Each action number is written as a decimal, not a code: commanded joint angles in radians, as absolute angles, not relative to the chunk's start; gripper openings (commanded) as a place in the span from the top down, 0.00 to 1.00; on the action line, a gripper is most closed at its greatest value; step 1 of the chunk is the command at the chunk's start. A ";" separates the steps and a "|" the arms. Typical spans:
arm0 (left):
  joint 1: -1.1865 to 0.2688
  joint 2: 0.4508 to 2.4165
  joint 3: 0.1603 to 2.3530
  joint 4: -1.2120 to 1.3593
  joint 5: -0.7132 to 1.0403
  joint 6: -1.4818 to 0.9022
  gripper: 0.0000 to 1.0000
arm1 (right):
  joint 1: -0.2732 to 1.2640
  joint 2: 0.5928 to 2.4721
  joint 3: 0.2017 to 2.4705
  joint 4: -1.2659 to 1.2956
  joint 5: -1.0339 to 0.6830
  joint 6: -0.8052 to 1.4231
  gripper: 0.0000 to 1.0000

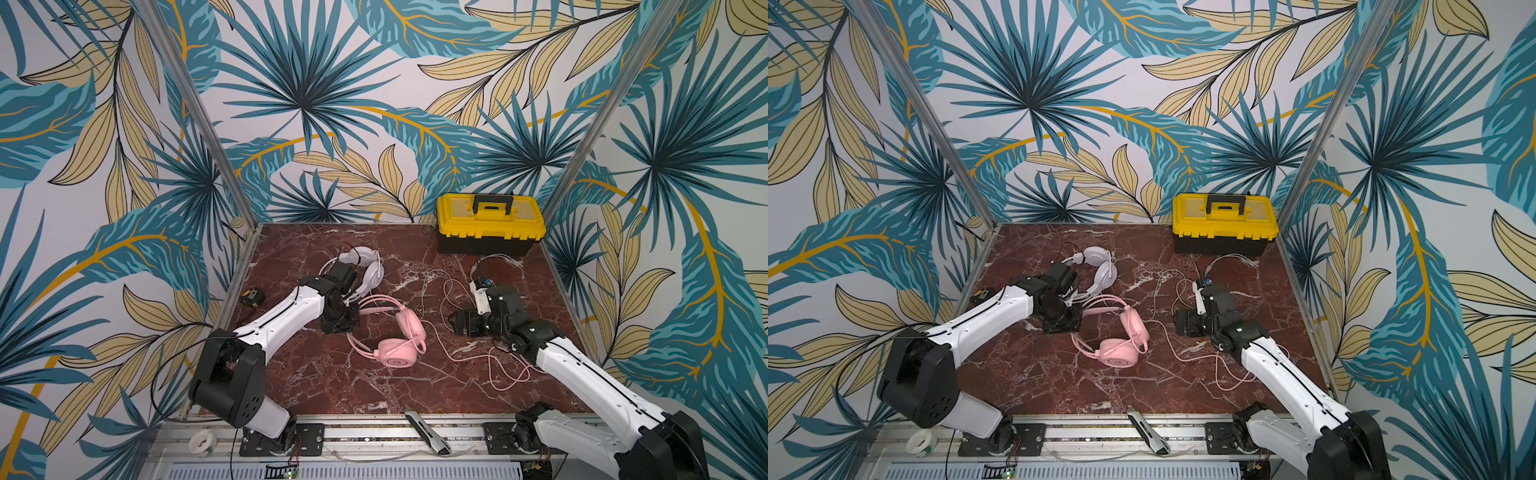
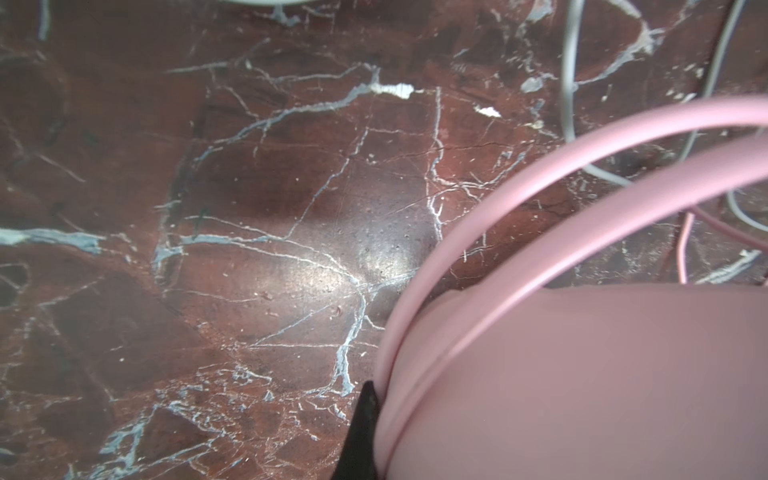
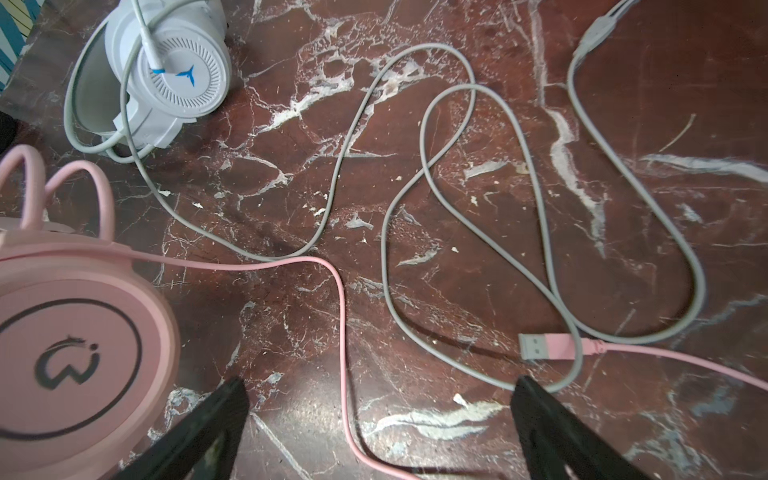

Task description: Wrap the headphones

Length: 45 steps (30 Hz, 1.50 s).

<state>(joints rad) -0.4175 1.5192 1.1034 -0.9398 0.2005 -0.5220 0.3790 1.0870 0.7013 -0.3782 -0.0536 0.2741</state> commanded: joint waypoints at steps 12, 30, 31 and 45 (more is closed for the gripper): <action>-0.365 1.433 1.214 -0.957 0.386 -0.498 1.00 | 0.400 1.258 0.613 -0.100 -0.177 0.358 0.00; -0.335 1.451 1.294 -0.956 0.461 -0.530 1.00 | 0.459 1.483 0.604 0.139 -0.223 0.427 0.11; -0.334 1.453 1.298 -0.955 0.463 -0.533 1.00 | 0.461 1.491 0.606 0.143 -0.227 0.429 0.13; -0.301 1.441 1.310 -0.907 0.436 -0.641 1.00 | 0.475 1.508 0.614 0.096 -0.257 0.411 0.54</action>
